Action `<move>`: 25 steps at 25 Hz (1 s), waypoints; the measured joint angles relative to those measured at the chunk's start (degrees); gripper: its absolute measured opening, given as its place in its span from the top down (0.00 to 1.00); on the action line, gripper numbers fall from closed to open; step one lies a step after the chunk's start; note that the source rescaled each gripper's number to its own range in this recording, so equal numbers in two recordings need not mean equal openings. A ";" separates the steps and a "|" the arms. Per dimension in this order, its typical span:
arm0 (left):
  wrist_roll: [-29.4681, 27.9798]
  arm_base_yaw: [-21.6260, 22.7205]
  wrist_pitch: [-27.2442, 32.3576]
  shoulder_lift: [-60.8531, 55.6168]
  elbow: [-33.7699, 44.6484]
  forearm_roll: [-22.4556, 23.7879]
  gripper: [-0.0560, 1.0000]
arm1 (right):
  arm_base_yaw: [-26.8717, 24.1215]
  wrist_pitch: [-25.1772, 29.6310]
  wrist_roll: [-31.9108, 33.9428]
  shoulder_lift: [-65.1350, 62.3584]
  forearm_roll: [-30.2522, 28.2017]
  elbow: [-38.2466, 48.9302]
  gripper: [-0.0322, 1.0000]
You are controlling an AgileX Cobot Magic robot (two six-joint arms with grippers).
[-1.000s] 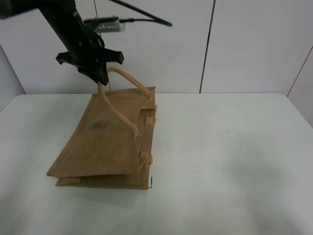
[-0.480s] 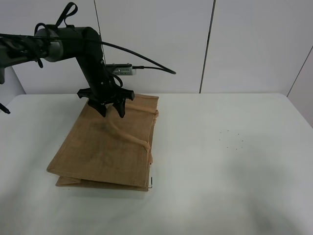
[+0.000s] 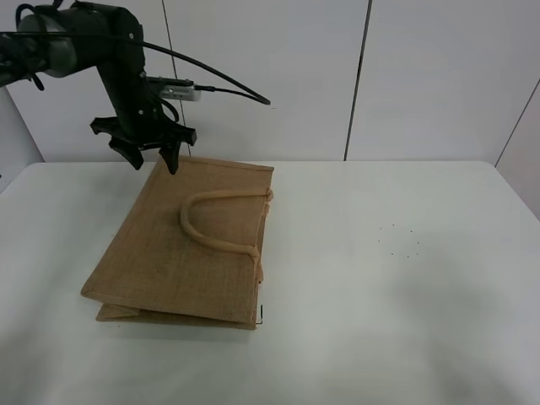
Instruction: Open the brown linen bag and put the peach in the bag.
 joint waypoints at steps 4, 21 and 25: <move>0.72 5.55 0.04 0.00 -0.06 0.47 0.11 | 0.00 0.00 0.06 0.00 0.00 0.00 0.00; 3.39 11.62 0.06 -16.02 17.81 -5.32 0.11 | 0.00 0.00 0.17 0.00 0.00 0.00 0.00; 3.56 11.62 0.06 -28.73 29.17 -5.22 0.11 | 0.00 0.00 0.17 0.00 0.00 0.00 0.00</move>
